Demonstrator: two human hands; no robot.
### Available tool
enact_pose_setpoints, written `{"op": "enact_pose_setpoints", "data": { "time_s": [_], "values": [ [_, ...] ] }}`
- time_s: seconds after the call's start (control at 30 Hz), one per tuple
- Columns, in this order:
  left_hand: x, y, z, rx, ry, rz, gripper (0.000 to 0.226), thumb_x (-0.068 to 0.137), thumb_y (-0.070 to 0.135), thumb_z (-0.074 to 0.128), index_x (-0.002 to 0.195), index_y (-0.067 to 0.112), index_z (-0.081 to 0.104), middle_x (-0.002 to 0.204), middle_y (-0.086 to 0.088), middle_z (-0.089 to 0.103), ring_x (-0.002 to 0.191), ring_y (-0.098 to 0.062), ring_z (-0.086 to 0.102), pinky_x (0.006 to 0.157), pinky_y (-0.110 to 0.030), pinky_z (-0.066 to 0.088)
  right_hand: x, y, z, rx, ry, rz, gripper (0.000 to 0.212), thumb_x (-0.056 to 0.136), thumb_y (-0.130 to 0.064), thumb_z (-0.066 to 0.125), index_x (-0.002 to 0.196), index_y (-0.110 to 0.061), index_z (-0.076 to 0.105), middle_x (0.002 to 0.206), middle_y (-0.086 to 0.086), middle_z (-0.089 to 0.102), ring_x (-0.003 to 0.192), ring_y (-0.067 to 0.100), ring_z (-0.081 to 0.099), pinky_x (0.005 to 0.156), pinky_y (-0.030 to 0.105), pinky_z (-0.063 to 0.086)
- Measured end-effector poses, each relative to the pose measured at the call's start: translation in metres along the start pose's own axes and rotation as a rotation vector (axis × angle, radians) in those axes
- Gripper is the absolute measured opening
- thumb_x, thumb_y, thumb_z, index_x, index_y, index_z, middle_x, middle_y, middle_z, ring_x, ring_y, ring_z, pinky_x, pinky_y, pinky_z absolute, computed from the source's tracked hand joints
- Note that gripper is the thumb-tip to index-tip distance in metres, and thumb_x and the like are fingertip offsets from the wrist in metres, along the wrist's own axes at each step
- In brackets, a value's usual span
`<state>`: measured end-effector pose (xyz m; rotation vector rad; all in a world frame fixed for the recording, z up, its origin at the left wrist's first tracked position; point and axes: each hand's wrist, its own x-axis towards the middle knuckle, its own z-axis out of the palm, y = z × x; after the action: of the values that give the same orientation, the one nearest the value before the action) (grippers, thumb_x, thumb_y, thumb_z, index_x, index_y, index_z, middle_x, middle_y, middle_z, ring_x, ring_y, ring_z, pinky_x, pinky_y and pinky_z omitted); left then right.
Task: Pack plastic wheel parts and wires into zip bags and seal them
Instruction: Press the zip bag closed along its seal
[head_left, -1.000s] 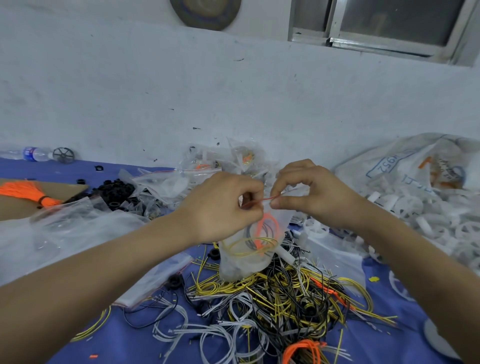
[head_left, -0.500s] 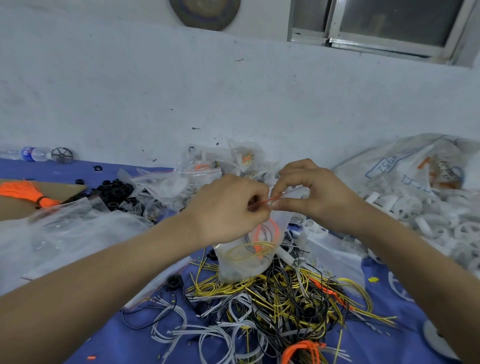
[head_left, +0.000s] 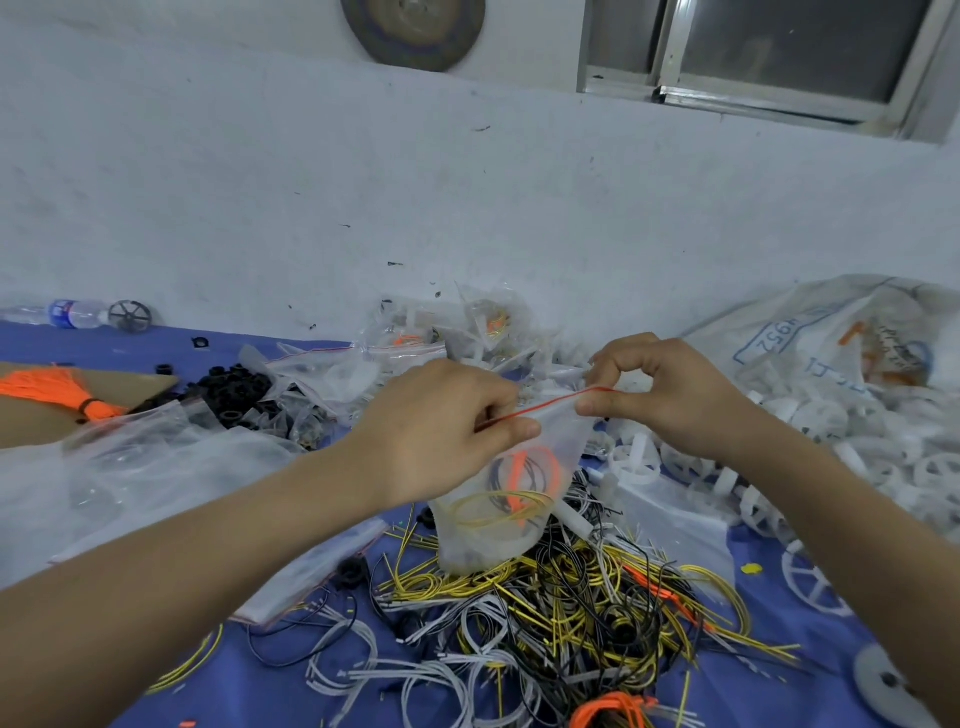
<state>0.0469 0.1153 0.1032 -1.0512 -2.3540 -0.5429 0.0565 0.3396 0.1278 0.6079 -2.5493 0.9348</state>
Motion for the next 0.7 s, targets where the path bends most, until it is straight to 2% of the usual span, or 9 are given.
{"op": "enact_pose_setpoints", "data": {
  "time_s": [0.13,0.27,0.33,0.4,0.5,0.53,0.6,0.7],
  "values": [
    [-0.006,-0.005,-0.003,0.001,-0.010,-0.011,0.045,0.089,0.046,0.054,0.056,0.023,0.033,0.049,0.006,0.037,0.049,-0.007,0.037,0.052,-0.031,0.032,0.001,0.009,-0.006,-0.005,0.025,0.061,0.025,0.062,-0.037,0.076,0.060,-0.014,0.064,0.085,0.010,0.068,0.090,0.023,0.062,0.085,0.037,0.044],
    [-0.013,-0.006,-0.004,0.023,-0.023,-0.019,0.049,0.088,0.050,0.053,0.055,0.022,0.031,0.049,0.005,0.035,0.049,-0.008,0.036,0.053,-0.035,0.037,-0.001,0.019,-0.007,-0.005,0.063,0.130,0.035,0.059,-0.040,0.077,0.054,-0.010,0.059,0.088,0.027,0.068,0.093,0.043,0.061,0.075,0.036,0.043],
    [-0.014,-0.005,-0.005,0.035,-0.026,-0.023,0.050,0.088,0.052,0.052,0.054,0.021,0.030,0.049,0.003,0.036,0.049,-0.009,0.036,0.053,-0.036,0.037,-0.002,0.023,-0.008,-0.009,0.065,0.162,0.039,0.059,-0.040,0.077,0.050,-0.009,0.055,0.084,0.028,0.067,0.090,0.040,0.063,0.071,0.033,0.046],
    [-0.013,-0.005,-0.004,0.049,-0.034,-0.025,0.051,0.088,0.052,0.050,0.054,0.020,0.031,0.049,0.002,0.037,0.048,-0.010,0.036,0.053,-0.036,0.036,-0.002,0.025,-0.008,-0.031,0.058,0.171,0.044,0.060,-0.042,0.075,0.050,-0.004,0.055,0.076,0.026,0.067,0.083,0.032,0.066,0.073,0.032,0.048],
    [-0.012,-0.004,-0.003,0.062,-0.063,-0.031,0.052,0.089,0.051,0.048,0.053,0.018,0.032,0.048,0.002,0.035,0.047,-0.009,0.035,0.053,-0.035,0.035,-0.005,0.025,-0.004,-0.042,0.080,0.175,0.051,0.070,-0.036,0.074,0.051,0.006,0.052,0.058,0.018,0.063,0.066,0.030,0.065,0.057,0.030,0.043],
    [-0.012,-0.004,-0.003,0.054,-0.076,-0.043,0.052,0.090,0.050,0.048,0.053,0.018,0.033,0.048,0.002,0.035,0.047,-0.009,0.035,0.053,-0.035,0.036,-0.006,0.024,-0.001,-0.061,0.093,0.155,0.053,0.073,-0.035,0.072,0.052,0.009,0.050,0.052,0.017,0.058,0.058,0.027,0.062,0.052,0.028,0.040],
    [-0.012,-0.005,-0.002,0.033,-0.114,-0.090,0.047,0.091,0.049,0.048,0.057,0.017,0.039,0.051,0.002,0.039,0.051,-0.009,0.039,0.056,-0.034,0.039,-0.009,0.017,0.007,-0.124,0.110,0.075,0.053,0.080,-0.029,0.069,0.053,0.012,0.049,0.053,0.025,0.054,0.049,0.024,0.052,0.050,0.023,0.035],
    [-0.012,-0.003,0.004,0.057,-0.169,-0.128,0.030,0.092,0.050,0.045,0.074,0.026,0.040,0.067,0.007,0.047,0.068,-0.014,0.047,0.064,-0.033,0.046,-0.011,-0.004,0.026,-0.136,0.079,-0.132,0.046,0.083,-0.022,0.068,0.049,0.000,0.046,0.054,0.023,0.052,0.048,0.018,0.042,0.053,0.014,0.033]
  ]
}}
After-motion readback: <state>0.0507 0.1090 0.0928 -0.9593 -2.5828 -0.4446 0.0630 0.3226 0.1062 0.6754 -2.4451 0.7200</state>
